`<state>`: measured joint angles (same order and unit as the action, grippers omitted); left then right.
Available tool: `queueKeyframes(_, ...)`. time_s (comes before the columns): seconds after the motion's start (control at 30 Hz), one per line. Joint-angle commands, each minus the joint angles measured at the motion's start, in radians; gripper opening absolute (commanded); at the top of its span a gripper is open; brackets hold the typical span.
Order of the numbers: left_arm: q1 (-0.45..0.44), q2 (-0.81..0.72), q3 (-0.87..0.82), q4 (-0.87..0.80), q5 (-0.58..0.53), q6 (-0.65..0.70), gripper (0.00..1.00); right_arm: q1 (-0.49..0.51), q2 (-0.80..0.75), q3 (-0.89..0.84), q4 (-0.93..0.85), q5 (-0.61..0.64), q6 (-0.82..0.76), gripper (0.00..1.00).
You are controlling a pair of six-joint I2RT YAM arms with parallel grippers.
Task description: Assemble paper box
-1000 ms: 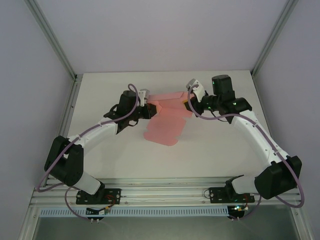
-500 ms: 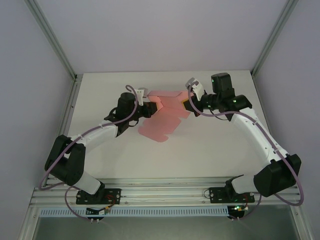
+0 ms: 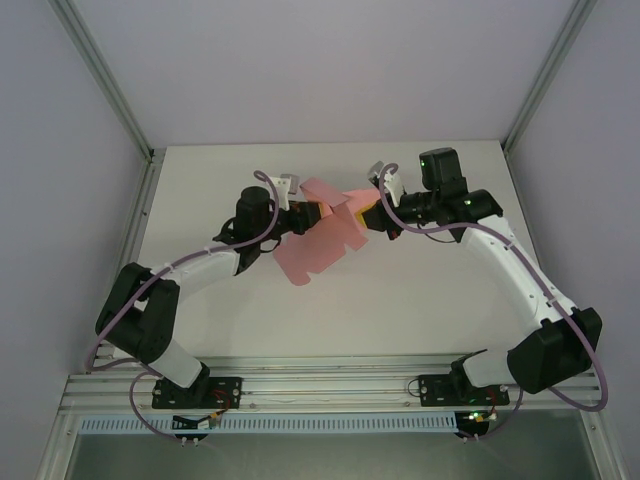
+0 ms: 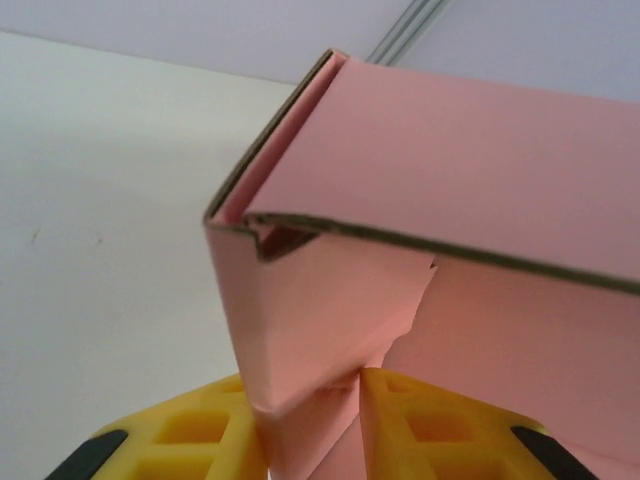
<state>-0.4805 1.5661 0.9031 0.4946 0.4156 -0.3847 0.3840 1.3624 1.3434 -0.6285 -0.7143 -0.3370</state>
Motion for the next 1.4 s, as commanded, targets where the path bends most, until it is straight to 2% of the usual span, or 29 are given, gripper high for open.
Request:
queueKeyframes(0.0, -0.016, -0.048, -0.027, 0.165, 0.029, 0.035, 0.29, 0.008, 0.007, -0.001, -0.029, -0.075, 0.0, 0.0)
queueKeyframes(0.07, -0.014, -0.06, -0.044, 0.166, -0.03, 0.041, 0.29, -0.002, -0.004, -0.006, -0.017, -0.105, 0.006, 0.0)
queueKeyframes(0.33, -0.008, -0.103, -0.065, 0.081, -0.13, 0.112, 0.48, -0.043, -0.024, 0.0, -0.008, -0.19, 0.011, 0.0)
queueKeyframes(0.43, -0.003, -0.126, -0.09, 0.11, -0.108, 0.124, 0.52, -0.049, -0.026, 0.002, -0.009, -0.202, 0.006, 0.0)
queueKeyframes(0.53, 0.0, -0.134, -0.1, 0.12, -0.098, 0.129, 0.52, -0.056, -0.035, 0.003, -0.001, -0.23, 0.01, 0.0)
queueKeyframes(0.67, 0.001, -0.111, -0.085, 0.115, 0.018, 0.122, 0.51, -0.064, -0.05, -0.005, 0.008, -0.281, -0.007, 0.0)
queueKeyframes(0.77, 0.003, -0.096, -0.109, 0.216, 0.09, 0.087, 0.51, -0.066, -0.053, -0.012, 0.014, -0.304, -0.016, 0.0)
queueKeyframes(0.87, 0.006, -0.096, -0.12, 0.276, 0.121, 0.072, 0.4, -0.068, -0.044, 0.0, -0.006, -0.312, -0.021, 0.0)
queueKeyframes(0.97, 0.007, -0.108, -0.104, 0.252, 0.144, 0.077, 0.3, -0.068, -0.042, 0.004, -0.02, -0.303, -0.03, 0.0)
queueKeyframes(1.1, 0.007, -0.136, -0.104, 0.192, 0.043, 0.094, 0.16, -0.067, -0.042, 0.0, -0.024, -0.245, -0.016, 0.0)
queueKeyframes(1.17, 0.007, -0.142, -0.102, 0.165, -0.037, 0.083, 0.0, -0.067, -0.036, 0.007, -0.035, -0.221, -0.009, 0.0)
queueKeyframes(1.37, -0.001, -0.132, -0.031, -0.041, -0.286, 0.046, 0.0, -0.065, -0.032, 0.001, -0.04, -0.136, 0.004, 0.0)
